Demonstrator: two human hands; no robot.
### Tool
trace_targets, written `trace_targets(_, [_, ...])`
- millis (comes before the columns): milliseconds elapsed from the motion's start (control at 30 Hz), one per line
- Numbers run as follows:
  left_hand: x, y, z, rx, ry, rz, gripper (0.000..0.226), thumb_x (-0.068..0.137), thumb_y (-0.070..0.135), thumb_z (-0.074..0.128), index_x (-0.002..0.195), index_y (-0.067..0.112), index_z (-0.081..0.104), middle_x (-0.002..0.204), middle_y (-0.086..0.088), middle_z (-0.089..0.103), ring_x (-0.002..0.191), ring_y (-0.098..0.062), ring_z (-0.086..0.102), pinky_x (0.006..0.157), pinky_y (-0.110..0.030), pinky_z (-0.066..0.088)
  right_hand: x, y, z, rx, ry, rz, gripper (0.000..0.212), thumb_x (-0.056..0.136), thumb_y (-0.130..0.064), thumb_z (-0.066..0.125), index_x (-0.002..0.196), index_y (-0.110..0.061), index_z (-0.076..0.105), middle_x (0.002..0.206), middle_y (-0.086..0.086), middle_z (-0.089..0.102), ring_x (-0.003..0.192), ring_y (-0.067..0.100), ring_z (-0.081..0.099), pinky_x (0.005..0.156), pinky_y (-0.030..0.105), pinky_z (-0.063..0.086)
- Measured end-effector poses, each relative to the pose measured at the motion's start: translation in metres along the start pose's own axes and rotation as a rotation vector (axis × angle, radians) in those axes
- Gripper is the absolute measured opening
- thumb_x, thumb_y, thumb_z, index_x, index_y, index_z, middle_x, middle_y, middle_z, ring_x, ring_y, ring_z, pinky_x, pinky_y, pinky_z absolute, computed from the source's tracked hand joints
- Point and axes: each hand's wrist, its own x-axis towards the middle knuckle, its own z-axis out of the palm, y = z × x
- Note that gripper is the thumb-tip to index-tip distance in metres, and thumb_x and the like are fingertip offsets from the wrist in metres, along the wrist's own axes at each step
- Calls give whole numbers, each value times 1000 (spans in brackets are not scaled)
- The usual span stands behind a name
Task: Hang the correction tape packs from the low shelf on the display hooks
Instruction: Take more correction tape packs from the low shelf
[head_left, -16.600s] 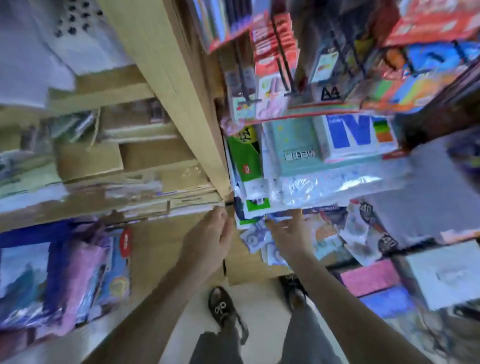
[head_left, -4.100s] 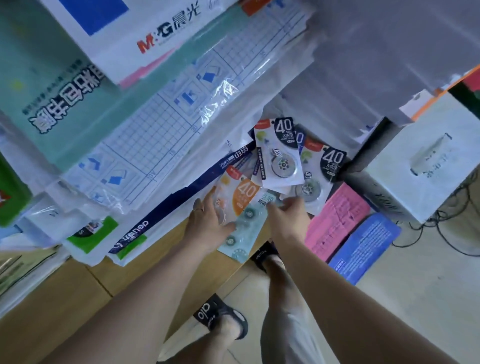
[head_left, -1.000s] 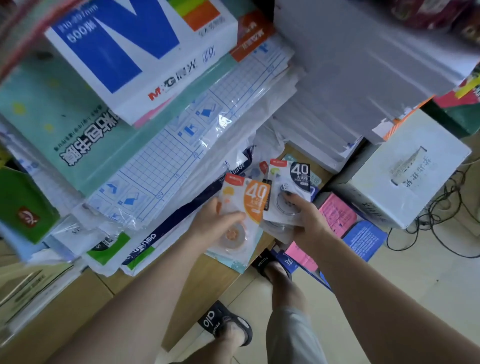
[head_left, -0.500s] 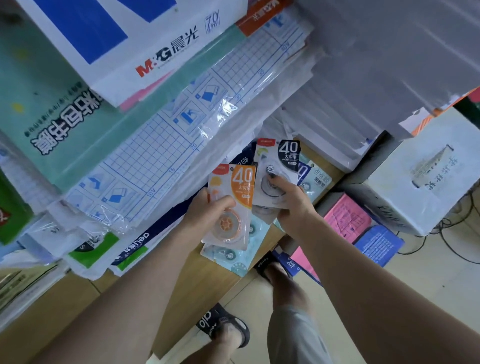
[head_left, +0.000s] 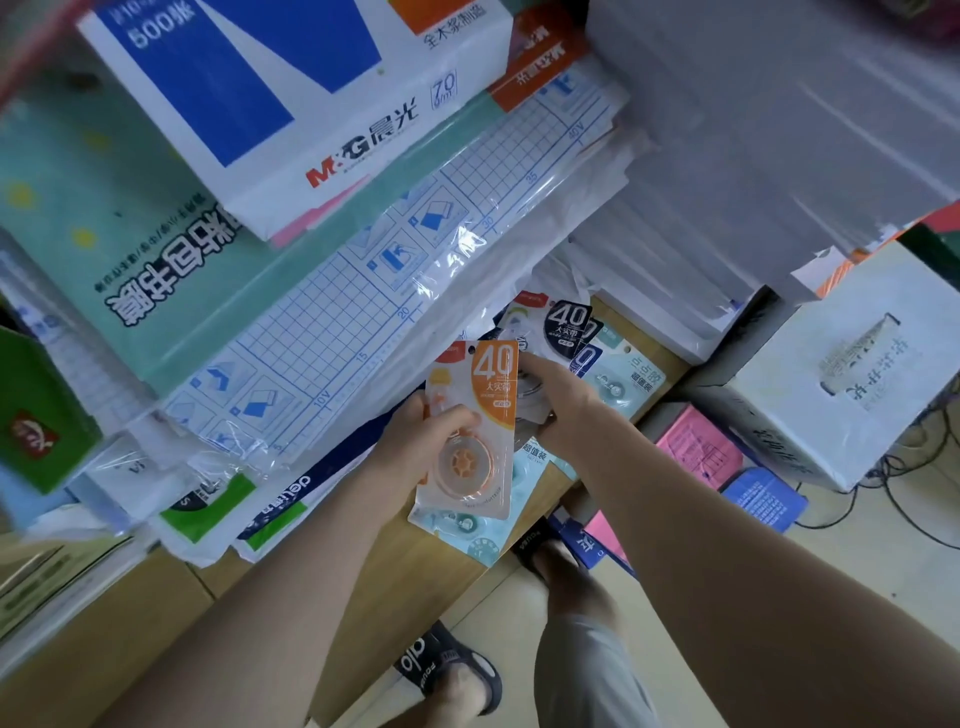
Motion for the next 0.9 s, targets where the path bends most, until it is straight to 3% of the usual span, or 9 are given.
trace_targets(133, [-8, 4, -6, -5, 41, 3, 28, 81, 31, 76, 106, 24, 67, 102, 1, 77, 99, -22, 72, 71, -32, 52, 4, -2, -1, -3, 59, -36, 93, 36, -42, 95, 119, -8, 72, 98, 11, 81, 90, 30, 79, 88, 50, 63])
trace_targets(267, [-27, 14, -10, -4, 5, 12, 22, 83, 34, 76, 103, 27, 68, 99, 3, 78, 99, -21, 73, 77, -35, 55, -33, -8, -3, 13, 126, -90, 52, 61, -33, 92, 98, -7, 67, 97, 11, 77, 93, 27, 75, 94, 45, 61])
trace_targets(400, [-58, 31, -9, 4, -130, 43, 11, 92, 27, 70, 102, 24, 73, 96, 5, 80, 88, -13, 75, 67, -24, 51, -44, -5, -29, 123, 80, -100, 100, 42, -39, 96, 131, -10, 62, 109, 15, 78, 91, 33, 79, 83, 52, 64])
trace_targets(567, [-101, 63, -5, -12, -186, 108, 34, 82, 39, 79, 111, 23, 73, 107, -2, 80, 104, -22, 75, 95, -43, 56, -92, -3, -66, 194, 24, -145, 101, 44, -36, 97, 137, -18, 62, 118, 12, 77, 101, 35, 77, 83, 51, 63])
trace_targets(667, [-133, 96, -6, -72, -159, 182, 37, 81, 37, 82, 111, 18, 69, 105, -5, 80, 100, -25, 76, 91, -43, 60, -162, -17, -73, 211, -47, -229, 79, 66, -30, 87, 139, -14, 61, 125, 17, 74, 103, 34, 76, 68, 39, 62])
trace_targets(733, [-161, 125, -8, -114, -105, 246, 13, 91, 23, 74, 102, 19, 67, 90, 2, 81, 88, -18, 77, 71, -27, 61, -221, -34, -70, 221, -113, -278, 52, 88, -24, 71, 137, -9, 62, 119, 15, 76, 95, 31, 77, 71, 38, 62])
trace_targets(800, [-190, 155, -14, -151, -55, 333, 13, 91, 24, 76, 91, 20, 63, 74, 8, 75, 72, -11, 71, 55, -16, 50, -275, -53, -65, 195, -217, -342, 32, 100, -20, 54, 124, -8, 72, 102, 11, 80, 85, 27, 79, 79, 39, 61])
trace_targets(833, [-208, 172, -18, -163, -31, 382, 23, 86, 31, 81, 90, 18, 61, 75, 4, 73, 68, -9, 68, 55, -17, 47, -302, -64, -61, 216, -281, -364, 31, 102, -17, 49, 111, -8, 77, 90, 8, 82, 77, 22, 80, 73, 34, 63])
trace_targets(900, [-247, 207, -28, -212, -16, 479, 56, 67, 45, 87, 103, 10, 62, 95, -12, 68, 82, -20, 65, 73, -32, 45, -358, -88, -51, 258, -335, -425, 32, 106, -8, 41, 95, -11, 71, 69, -3, 78, 57, 7, 75, 50, 18, 56])
